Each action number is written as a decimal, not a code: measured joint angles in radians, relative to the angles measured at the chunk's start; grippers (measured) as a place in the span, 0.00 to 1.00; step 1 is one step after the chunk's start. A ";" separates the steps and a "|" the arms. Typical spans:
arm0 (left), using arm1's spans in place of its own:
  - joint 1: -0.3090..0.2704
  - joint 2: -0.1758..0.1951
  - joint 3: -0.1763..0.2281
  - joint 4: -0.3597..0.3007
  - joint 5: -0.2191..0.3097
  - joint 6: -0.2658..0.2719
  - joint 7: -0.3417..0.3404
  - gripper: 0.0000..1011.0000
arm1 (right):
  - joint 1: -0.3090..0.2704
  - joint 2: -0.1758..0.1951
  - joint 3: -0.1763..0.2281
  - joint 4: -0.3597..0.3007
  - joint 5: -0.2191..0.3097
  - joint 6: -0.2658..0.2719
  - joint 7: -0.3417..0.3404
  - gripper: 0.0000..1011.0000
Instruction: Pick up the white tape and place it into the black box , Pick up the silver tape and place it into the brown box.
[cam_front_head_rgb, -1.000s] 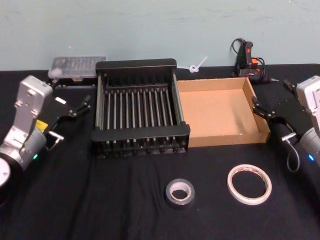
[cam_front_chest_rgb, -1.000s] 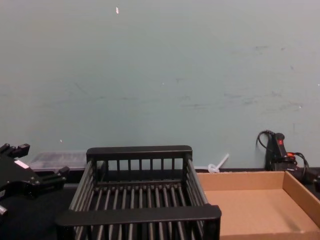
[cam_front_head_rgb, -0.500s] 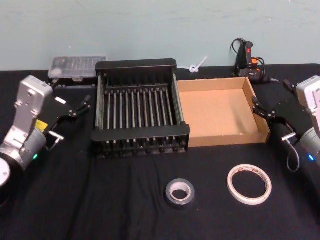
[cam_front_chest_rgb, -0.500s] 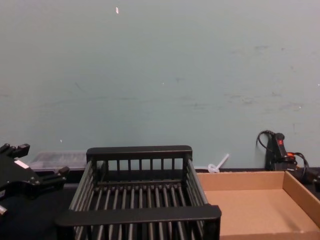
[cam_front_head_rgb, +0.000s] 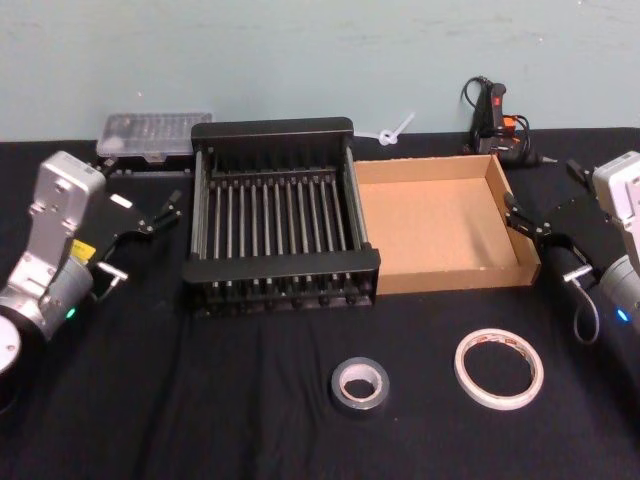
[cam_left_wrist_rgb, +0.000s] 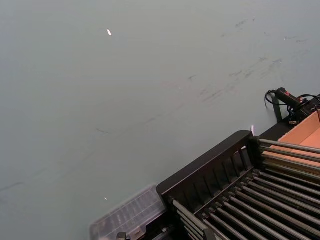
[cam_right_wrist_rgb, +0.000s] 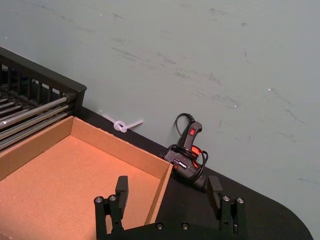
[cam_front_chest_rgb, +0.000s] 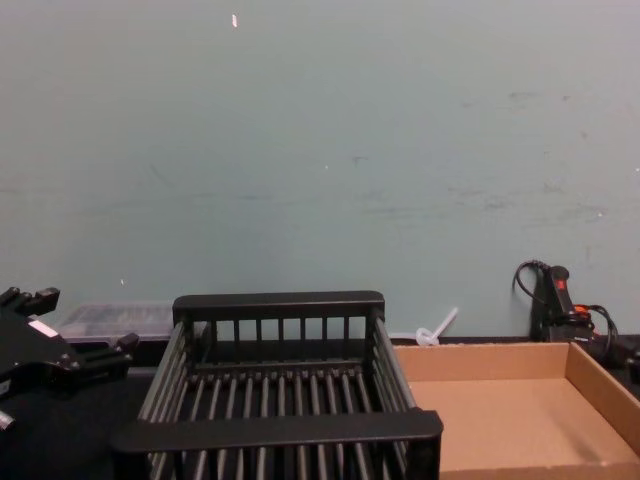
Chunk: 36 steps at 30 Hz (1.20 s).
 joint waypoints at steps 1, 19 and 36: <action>0.000 0.000 0.000 0.000 0.000 0.000 0.000 0.99 | 0.000 0.000 0.000 0.000 0.000 0.000 0.000 0.99; 0.000 0.000 0.000 0.000 0.000 0.000 0.000 0.99 | -0.002 -0.003 0.008 -0.001 0.000 0.001 0.008 0.99; 0.000 0.000 0.000 0.000 0.000 0.000 0.000 0.99 | -0.071 0.030 0.084 -0.075 0.041 0.025 0.078 0.99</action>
